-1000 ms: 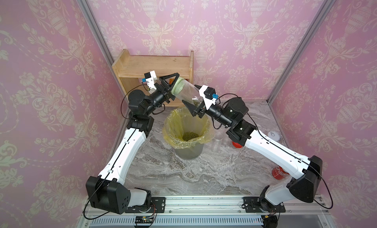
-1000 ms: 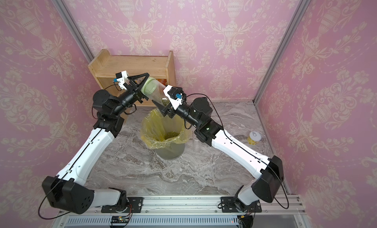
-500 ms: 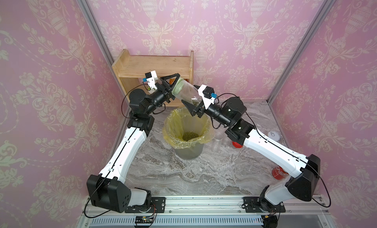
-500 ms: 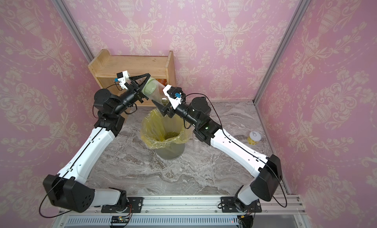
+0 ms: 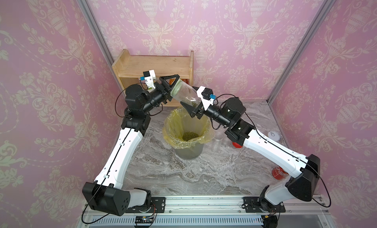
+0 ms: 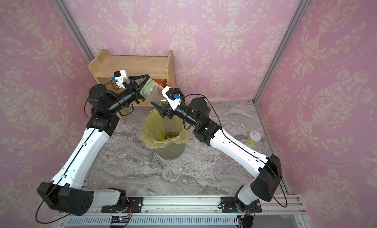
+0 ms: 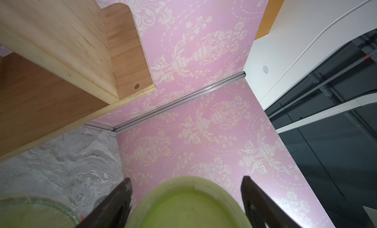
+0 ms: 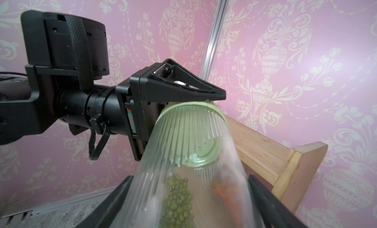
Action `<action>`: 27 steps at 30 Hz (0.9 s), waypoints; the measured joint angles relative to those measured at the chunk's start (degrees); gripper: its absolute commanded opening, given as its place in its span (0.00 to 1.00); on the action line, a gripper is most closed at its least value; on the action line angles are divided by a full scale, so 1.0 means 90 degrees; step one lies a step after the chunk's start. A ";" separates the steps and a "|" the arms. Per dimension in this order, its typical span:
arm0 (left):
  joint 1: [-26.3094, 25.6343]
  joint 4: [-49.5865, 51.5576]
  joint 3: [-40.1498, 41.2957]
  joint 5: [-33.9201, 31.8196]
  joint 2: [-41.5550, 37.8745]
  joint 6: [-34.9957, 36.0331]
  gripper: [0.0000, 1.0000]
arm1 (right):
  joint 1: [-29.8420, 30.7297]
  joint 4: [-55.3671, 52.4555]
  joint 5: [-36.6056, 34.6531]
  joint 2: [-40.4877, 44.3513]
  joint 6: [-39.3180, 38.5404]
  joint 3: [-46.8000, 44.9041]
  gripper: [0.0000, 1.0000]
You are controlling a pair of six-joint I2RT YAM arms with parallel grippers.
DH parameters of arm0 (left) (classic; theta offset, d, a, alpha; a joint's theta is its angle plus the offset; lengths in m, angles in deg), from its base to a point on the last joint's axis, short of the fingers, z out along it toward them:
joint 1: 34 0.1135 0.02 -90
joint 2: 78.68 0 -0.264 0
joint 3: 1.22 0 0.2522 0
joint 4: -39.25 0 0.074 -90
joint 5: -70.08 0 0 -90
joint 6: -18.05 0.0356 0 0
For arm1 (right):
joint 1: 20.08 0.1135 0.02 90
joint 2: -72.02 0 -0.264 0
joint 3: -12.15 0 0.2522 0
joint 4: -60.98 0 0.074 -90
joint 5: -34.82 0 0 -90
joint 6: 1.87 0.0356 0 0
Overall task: Empty moldy mung beans from jars
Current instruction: Unscrew the lid from the jar.
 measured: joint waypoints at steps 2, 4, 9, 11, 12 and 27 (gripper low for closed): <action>0.0002 0.0478 -0.0255 0.0005 0.0000 0.0202 0.77 | 0.0000 0.0002 0.0095 0.0010 -0.0056 0.0024 0.17; 0.0005 0.0814 -0.0442 0.0005 0.0002 0.0328 0.77 | 0.0002 -0.0012 0.0163 0.0010 -0.0148 0.0058 0.17; 0.0034 0.1511 -0.0770 -0.0005 0.0041 0.0542 0.77 | 0.0002 -0.0270 0.0245 0.0010 -0.0357 0.0177 0.16; 0.0034 0.1887 -0.1025 -0.0032 0.0129 0.0726 0.77 | 0.0002 -0.0355 0.0257 0.0010 -0.0430 0.0223 0.16; 0.0034 0.2025 -0.1141 -0.0049 0.0163 0.0828 0.77 | 0.0002 -0.0386 0.0257 0.0010 -0.0469 0.0240 0.16; 0.0124 0.2572 -0.1503 -0.0389 0.0546 0.1702 0.85 | -0.0005 -0.0991 0.0206 0.0015 -0.0860 0.0333 0.15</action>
